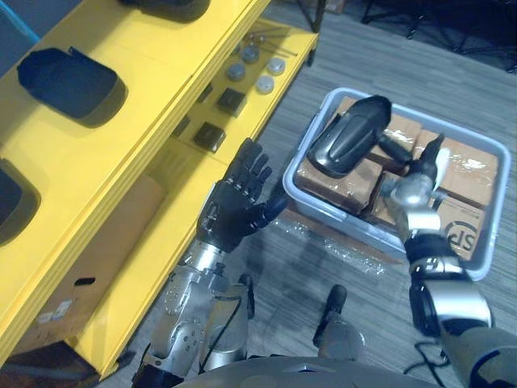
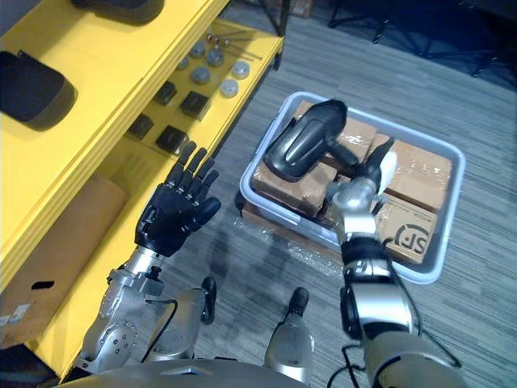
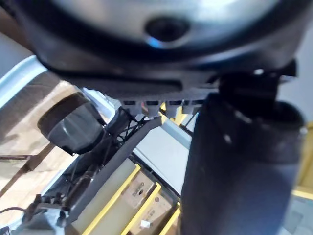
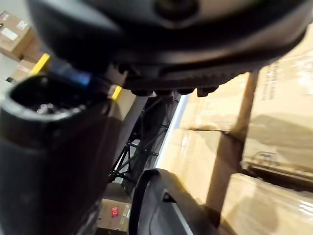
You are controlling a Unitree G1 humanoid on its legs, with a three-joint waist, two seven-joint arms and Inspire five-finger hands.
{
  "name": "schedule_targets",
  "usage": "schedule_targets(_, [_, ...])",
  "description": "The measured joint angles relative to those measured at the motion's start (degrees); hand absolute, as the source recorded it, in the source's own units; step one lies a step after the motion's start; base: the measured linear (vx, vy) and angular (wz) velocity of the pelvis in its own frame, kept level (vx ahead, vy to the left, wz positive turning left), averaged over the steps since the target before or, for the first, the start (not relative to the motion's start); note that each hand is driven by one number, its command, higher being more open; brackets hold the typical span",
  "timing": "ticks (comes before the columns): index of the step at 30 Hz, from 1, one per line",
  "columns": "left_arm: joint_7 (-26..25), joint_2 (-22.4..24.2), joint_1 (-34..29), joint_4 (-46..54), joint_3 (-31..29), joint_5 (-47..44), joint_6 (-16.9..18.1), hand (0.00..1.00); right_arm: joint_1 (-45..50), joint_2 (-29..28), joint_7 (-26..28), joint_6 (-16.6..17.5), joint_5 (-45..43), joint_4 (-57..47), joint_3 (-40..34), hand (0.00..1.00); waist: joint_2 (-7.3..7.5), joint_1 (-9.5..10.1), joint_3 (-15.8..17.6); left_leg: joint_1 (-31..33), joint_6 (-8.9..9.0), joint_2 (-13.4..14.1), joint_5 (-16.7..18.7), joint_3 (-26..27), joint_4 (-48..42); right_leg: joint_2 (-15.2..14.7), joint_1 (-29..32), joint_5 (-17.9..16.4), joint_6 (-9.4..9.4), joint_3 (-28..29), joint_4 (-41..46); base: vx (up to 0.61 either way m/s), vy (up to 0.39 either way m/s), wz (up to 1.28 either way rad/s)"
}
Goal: Walk over and take three plastic housings, then place them on the shelf
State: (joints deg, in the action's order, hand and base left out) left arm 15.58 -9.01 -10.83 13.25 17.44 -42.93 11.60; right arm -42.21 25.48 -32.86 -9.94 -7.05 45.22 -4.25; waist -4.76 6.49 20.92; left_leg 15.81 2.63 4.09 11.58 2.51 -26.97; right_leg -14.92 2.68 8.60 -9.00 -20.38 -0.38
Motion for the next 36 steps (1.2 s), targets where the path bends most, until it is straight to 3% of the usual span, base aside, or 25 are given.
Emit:
schedule_targets(4, [0.15, 0.08, -0.74, -1.67, 2.22, -0.26, 0.49, 1.00, -3.33, 1.77, -0.43, -1.85, -0.07, 3.73, 0.33, 1.00, -1.16, 0.67, 0.81, -0.11, -0.07, -0.24, -0.05, -1.13, -0.11, -0.05, -0.88, -0.01, 0.01, -1.71, 0.33, 0.00, 0.008, 0.14])
schedule_targets(9, [0.68, 0.19, -0.91, -4.57, 2.55, -2.21, 1.71, 1.00, -10.06, 4.38, -0.25, -5.61, -0.47, 11.30, 0.48, 1.00, -3.14, 1.38, 4.33, -0.11, -0.13, -0.23, -0.17, -1.56, -1.04, -0.28, -0.94, -0.29, 0.35, -2.39, 1.68, -0.06, 0.025, 0.04])
schedule_targets(12, [0.68, 0.22, -0.63, -6.65, 4.20, -3.64, 2.84, 1.00, -13.88, 7.89, 0.61, -9.06, -0.68, 16.97, 0.61, 1.00, -4.83, 2.20, 5.57, 1.93, -0.14, -0.17, -0.30, -2.15, -2.11, -0.35, 0.50, -0.44, 0.47, -3.08, 2.61, -0.11, 0.027, 0.05])
schedule_targets(15, [0.65, 0.72, -0.44, -8.34, 5.36, -4.74, 3.44, 1.00, -15.55, 10.09, 1.95, -11.04, -0.63, 20.90, 0.51, 1.00, -5.44, 3.28, 6.41, 3.97, -0.19, 0.12, -0.48, -2.29, -3.12, -0.29, 2.41, -0.43, 0.46, -3.08, 3.55, -0.10, 0.037, 0.00])
schedule_targets(19, [-1.50, 1.77, 0.53, -11.22, 6.72, -4.75, 3.68, 1.00, -18.91, 11.24, 1.72, -11.04, -0.14, 24.13, 1.30, 1.00, -6.45, 4.29, 6.98, 5.89, -0.30, 0.24, -0.56, -2.55, -4.56, -0.48, 4.50, -0.61, 0.71, -3.04, 5.37, -0.06, 0.047, 0.00])
schedule_targets(21, [-3.51, 3.05, 2.27, -13.53, 7.47, -4.74, 3.89, 1.00, -21.33, 14.34, 0.99, -11.22, -0.14, 25.15, 2.88, 1.00, -7.37, 5.71, 7.27, 8.15, -0.51, 0.14, -1.05, -2.83, -4.93, -0.96, 6.96, -0.80, 0.92, -3.11, 6.80, -0.10, 0.052, 0.06])
schedule_targets(24, [-6.46, 3.89, 3.31, -16.96, 7.19, -4.76, 4.38, 1.00, -22.95, 16.49, 0.99, -12.27, -0.17, 26.48, 4.06, 1.00, -7.42, 6.66, 7.23, 10.09, -0.58, -0.43, -1.84, -3.18, -4.98, -1.41, 9.00, -0.80, 0.96, -3.36, 7.59, -0.08, 0.039, 0.08])
schedule_targets(25, [-7.53, 3.89, 3.64, -18.70, 7.09, -4.76, 4.38, 1.00, -22.95, 17.34, 1.00, -12.51, -0.18, 27.00, 4.93, 0.00, -7.51, 7.38, 7.18, 10.74, -0.57, -0.49, -2.01, -3.50, -5.02, -1.46, 9.37, -0.81, 0.96, -3.73, 7.70, -0.07, 0.024, 0.17])
schedule_targets(30, [-9.52, 3.81, 3.61, -20.66, 6.31, -4.75, 4.62, 1.00, -22.95, 21.40, 0.74, -14.87, -0.16, 27.13, 7.83, 0.00, -7.57, 9.12, 7.14, 13.93, -0.59, -0.54, -2.28, -4.86, -5.83, -1.64, 11.43, -1.09, 1.41, -5.16, 8.33, -0.05, 0.017, 0.12])
schedule_targets(36, [-9.21, 3.46, 3.60, -19.77, 4.02, -7.08, 5.97, 1.00, -22.76, 25.28, 4.62, -20.98, 6.37, 27.15, 9.43, 0.00, -7.59, 9.10, 7.13, 14.20, -0.64, -0.94, -2.60, -5.67, -5.72, -1.88, 11.02, -1.19, 1.47, -6.44, 8.33, -0.02, 0.012, 0.09])
